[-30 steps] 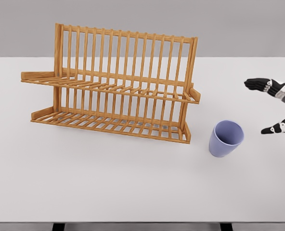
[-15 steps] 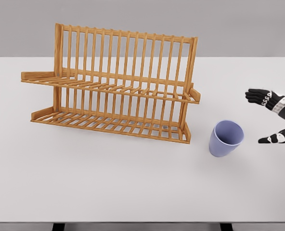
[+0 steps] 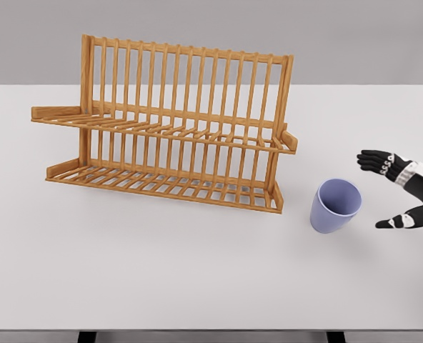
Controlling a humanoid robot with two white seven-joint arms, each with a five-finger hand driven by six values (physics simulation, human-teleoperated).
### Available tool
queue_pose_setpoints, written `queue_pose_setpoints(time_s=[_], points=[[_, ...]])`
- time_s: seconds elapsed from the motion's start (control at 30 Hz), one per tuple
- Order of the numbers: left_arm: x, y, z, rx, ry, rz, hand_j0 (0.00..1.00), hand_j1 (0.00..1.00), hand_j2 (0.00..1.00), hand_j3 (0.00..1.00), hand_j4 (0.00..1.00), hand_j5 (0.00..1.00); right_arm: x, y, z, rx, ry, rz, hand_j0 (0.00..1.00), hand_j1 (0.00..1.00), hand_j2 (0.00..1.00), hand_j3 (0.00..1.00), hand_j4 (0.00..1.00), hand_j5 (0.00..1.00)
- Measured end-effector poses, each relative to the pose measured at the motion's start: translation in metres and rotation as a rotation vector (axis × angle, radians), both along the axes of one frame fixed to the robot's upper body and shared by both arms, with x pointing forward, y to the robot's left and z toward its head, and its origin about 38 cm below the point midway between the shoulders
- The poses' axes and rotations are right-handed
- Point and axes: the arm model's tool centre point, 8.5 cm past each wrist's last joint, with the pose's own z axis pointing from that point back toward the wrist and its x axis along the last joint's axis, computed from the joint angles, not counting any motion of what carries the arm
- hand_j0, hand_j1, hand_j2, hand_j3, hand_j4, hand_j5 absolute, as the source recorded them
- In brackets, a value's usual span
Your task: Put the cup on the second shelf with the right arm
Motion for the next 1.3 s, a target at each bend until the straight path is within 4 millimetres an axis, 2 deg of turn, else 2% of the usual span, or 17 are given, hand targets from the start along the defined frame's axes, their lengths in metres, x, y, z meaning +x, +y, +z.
queue_pose_setpoints(time_s=[0.63, 1.3], points=[[0.000, 0.000, 0.000, 0.000, 0.000, 0.000, 1.00, 1.00, 1.00, 1.00, 1.00, 1.00, 0.001, 0.007, -0.022, 0.050, 0.022, -0.028, 1.00, 1.00, 1.00, 1.00, 1.00, 1.00], [0.000, 0.000, 0.000, 0.000, 0.000, 0.000, 1.00, 1.00, 1.00, 1.00, 1.00, 1.00, 0.001, 0.017, -0.036, 0.080, 0.033, -0.029, 1.00, 1.00, 1.00, 1.00, 1.00, 1.00]])
